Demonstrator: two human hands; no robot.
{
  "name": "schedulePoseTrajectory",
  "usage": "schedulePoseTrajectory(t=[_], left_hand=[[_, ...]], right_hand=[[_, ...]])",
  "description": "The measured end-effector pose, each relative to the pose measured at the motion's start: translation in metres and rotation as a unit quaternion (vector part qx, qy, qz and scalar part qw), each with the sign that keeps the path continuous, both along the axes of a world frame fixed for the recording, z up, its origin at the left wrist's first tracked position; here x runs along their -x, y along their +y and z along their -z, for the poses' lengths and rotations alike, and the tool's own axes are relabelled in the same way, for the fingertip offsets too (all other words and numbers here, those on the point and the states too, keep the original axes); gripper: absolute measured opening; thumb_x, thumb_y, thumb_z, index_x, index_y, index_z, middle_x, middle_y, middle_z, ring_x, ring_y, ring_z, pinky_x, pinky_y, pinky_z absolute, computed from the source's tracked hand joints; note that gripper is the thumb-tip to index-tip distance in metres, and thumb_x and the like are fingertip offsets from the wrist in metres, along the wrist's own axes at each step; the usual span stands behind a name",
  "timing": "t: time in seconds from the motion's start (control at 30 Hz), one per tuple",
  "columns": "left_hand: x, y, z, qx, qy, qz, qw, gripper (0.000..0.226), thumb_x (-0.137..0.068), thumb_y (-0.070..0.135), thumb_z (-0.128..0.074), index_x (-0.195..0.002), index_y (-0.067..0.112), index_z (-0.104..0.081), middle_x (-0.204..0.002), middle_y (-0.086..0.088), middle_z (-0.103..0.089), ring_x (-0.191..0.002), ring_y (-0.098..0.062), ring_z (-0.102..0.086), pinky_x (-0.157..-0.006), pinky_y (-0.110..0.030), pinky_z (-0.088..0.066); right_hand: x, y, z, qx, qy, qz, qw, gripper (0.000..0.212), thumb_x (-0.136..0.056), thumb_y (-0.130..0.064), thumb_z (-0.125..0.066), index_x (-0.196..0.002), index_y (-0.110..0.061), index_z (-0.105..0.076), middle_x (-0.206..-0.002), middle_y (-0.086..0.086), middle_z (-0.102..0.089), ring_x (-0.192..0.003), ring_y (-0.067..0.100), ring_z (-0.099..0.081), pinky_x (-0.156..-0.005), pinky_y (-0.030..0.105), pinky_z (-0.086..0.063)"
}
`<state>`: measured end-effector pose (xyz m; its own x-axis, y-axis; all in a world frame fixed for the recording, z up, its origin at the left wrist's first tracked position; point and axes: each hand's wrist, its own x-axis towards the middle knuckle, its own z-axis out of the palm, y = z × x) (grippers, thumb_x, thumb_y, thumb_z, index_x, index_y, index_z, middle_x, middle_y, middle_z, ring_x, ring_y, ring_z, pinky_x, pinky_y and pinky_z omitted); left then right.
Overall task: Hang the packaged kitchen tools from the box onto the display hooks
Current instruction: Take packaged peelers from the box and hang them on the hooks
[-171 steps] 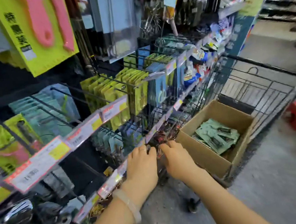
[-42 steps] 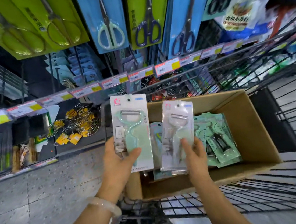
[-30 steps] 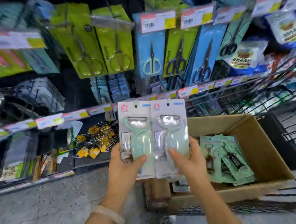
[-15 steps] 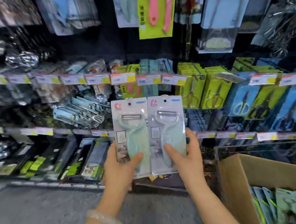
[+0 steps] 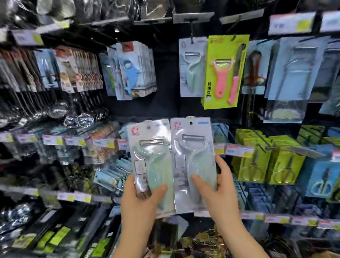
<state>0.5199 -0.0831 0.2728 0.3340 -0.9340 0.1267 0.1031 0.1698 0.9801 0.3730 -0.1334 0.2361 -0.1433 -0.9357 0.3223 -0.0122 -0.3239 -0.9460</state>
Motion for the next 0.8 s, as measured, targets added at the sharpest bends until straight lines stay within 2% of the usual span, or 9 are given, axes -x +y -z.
schedulePoseTrajectory(t=[0.03,0.1,0.17,0.23,0.3,0.37,0.43,0.6,0.8], left_hand=[[-0.005,-0.011,-0.003,0.003,-0.003,-0.004,1.0,0.044,-0.08,0.001,-0.071,-0.092,0.035,-0.046,-0.085,0.024,-0.048,-0.06,0.022,-0.055,-0.046,-0.002,-0.042],[-0.014,-0.034,-0.006,0.011,-0.004,-0.019,1.0,0.047,-0.078,0.005,-0.074,-0.107,0.03,-0.048,-0.096,0.017,-0.055,-0.066,0.017,-0.059,-0.055,-0.007,-0.047],[-0.022,-0.055,-0.012,0.013,-0.03,-0.021,0.999,0.069,-0.073,0.016,-0.08,-0.133,0.02,-0.046,-0.123,0.005,-0.06,-0.092,-0.003,-0.065,-0.077,-0.026,-0.056],[-0.027,-0.072,-0.021,0.024,-0.042,-0.028,0.998,0.079,-0.071,0.019,-0.081,-0.139,0.017,-0.041,-0.125,-0.004,-0.061,-0.098,-0.02,-0.066,-0.083,-0.039,-0.056],[-0.03,-0.089,-0.029,0.048,-0.045,-0.033,0.997,0.084,-0.073,0.018,-0.08,-0.144,0.02,-0.035,-0.128,0.0,-0.058,-0.097,-0.018,-0.065,-0.08,-0.034,-0.055],[-0.03,-0.108,-0.036,0.064,-0.051,-0.032,0.996,0.088,-0.075,0.017,-0.078,-0.147,0.022,-0.027,-0.128,0.003,-0.055,-0.095,-0.011,-0.062,-0.072,-0.023,-0.049],[-0.029,-0.125,-0.046,0.08,-0.05,-0.031,0.995,0.087,-0.076,0.015,-0.077,-0.147,0.021,-0.027,-0.124,0.003,-0.056,-0.093,-0.008,-0.062,-0.065,-0.016,-0.046],[-0.024,-0.162,-0.058,0.108,-0.027,-0.028,0.993,0.083,-0.076,0.011,-0.076,-0.145,0.022,-0.032,-0.122,0.005,-0.057,-0.102,-0.019,-0.062,-0.072,-0.023,-0.048],[-0.031,-0.191,-0.063,0.111,0.01,-0.016,0.994,0.084,-0.077,0.012,-0.076,-0.146,0.023,-0.03,-0.132,0.005,-0.053,-0.103,-0.018,-0.06,-0.08,-0.031,-0.051]], right_hand=[[-0.004,-0.009,-0.005,0.007,-0.002,-0.001,1.0,0.08,-0.068,-0.055,-0.075,-0.137,-0.046,-0.034,-0.139,-0.004,-0.049,-0.124,0.019,-0.052,-0.099,0.049,-0.047],[-0.011,-0.027,-0.013,0.016,-0.01,-0.001,1.0,0.078,-0.062,-0.066,-0.073,-0.129,-0.058,-0.034,-0.14,-0.005,-0.049,-0.127,0.02,-0.05,-0.101,0.05,-0.045],[-0.016,-0.044,-0.026,0.027,-0.025,-0.009,0.999,0.068,-0.064,-0.061,-0.074,-0.12,-0.065,-0.035,-0.14,-0.005,-0.049,-0.125,0.018,-0.051,-0.101,0.047,-0.045],[-0.019,-0.063,-0.037,0.042,-0.03,-0.013,0.999,0.067,-0.07,-0.046,-0.074,-0.124,-0.058,-0.035,-0.14,-0.005,-0.049,-0.123,0.015,-0.052,-0.101,0.043,-0.046],[-0.021,-0.082,-0.047,0.062,-0.027,-0.01,0.998,0.071,-0.076,-0.034,-0.073,-0.136,-0.041,-0.035,-0.14,-0.006,-0.048,-0.123,0.014,-0.052,-0.101,0.042,-0.047],[-0.022,-0.099,-0.058,0.079,-0.027,-0.007,0.996,0.073,-0.078,-0.03,-0.073,-0.139,-0.036,-0.033,-0.139,-0.006,-0.049,-0.123,0.013,-0.052,-0.102,0.042,-0.046],[-0.021,-0.115,-0.068,0.094,-0.028,-0.01,0.995,0.072,-0.079,-0.028,-0.074,-0.137,-0.039,-0.034,-0.138,-0.008,-0.049,-0.122,0.011,-0.052,-0.102,0.042,-0.046],[-0.016,-0.147,-0.089,0.129,-0.016,-0.004,0.992,0.066,-0.071,-0.045,-0.077,-0.118,-0.066,-0.035,-0.137,-0.009,-0.05,-0.123,0.015,-0.052,-0.1,0.046,-0.047],[-0.017,-0.176,-0.117,0.148,-0.019,0.03,0.988,0.065,-0.064,-0.054,-0.073,-0.113,-0.072,-0.034,-0.141,-0.011,-0.046,-0.128,0.014,-0.048,-0.103,0.046,-0.044]])
